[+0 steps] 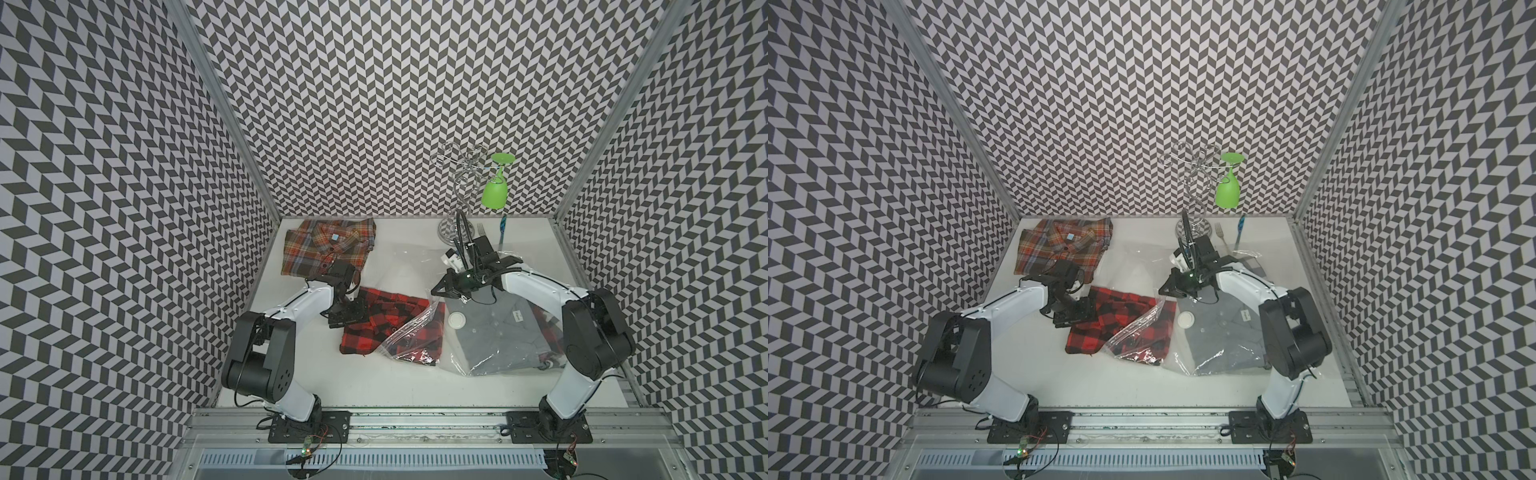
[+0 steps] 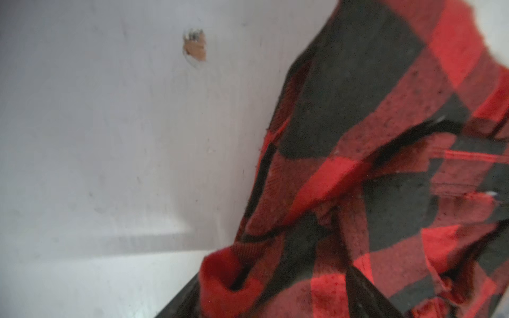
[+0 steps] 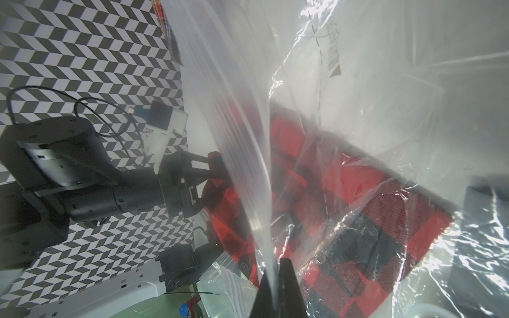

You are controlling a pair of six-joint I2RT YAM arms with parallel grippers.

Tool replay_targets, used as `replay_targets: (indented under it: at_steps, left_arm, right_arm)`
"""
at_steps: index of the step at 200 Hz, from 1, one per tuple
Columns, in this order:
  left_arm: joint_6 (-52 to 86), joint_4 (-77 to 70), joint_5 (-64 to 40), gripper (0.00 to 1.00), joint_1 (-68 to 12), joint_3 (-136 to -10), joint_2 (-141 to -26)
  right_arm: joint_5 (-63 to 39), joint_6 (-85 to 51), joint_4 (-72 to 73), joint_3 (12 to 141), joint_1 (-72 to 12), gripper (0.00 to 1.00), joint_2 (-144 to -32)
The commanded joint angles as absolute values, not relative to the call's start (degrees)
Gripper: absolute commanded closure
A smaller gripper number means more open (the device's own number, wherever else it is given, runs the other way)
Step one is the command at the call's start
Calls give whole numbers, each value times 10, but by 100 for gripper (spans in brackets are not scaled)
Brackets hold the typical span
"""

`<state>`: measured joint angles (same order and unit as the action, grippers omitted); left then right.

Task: Take the shirt out of the vacuum bag
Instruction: Take out the shirt from the vacuum bag.

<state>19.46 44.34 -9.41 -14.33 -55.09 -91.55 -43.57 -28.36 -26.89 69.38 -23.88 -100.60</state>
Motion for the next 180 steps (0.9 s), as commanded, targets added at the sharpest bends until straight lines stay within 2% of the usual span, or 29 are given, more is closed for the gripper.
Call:
replay_targets:
  at_steps: [1,29,55,62,78,85,122,180]
  left_arm:
    - [185,454,-58,22,-146,-566,-936]
    - [179,433,-100,27,-156,-571,-954]
    - [176,415,-130,39,-171,-557,-968]
    - [178,406,-140,45,-170,-552,-967]
    - [181,397,-153,70,-171,-548,-969]
    - [181,393,-158,78,-170,-548,-970]
    - [169,405,-161,100,-168,-563,-967]
    - [171,439,-206,100,-123,-606,-891]
  right_arm:
    - [-438,-276,-253,707,-243,100,-1014]
    - [-437,-274,-256,704,-243,100,-1012]
    - [-435,-277,-252,698,-243,100,-1007]
    - [-436,-278,-251,695,-243,100,-1007]
    - [-436,-277,-250,694,-243,100,-1006]
    - [-435,-277,-250,693,-243,100,-1006]
    - [-436,-277,-250,693,-244,100,-1004]
    - [-433,-276,-248,686,-244,100,-1003]
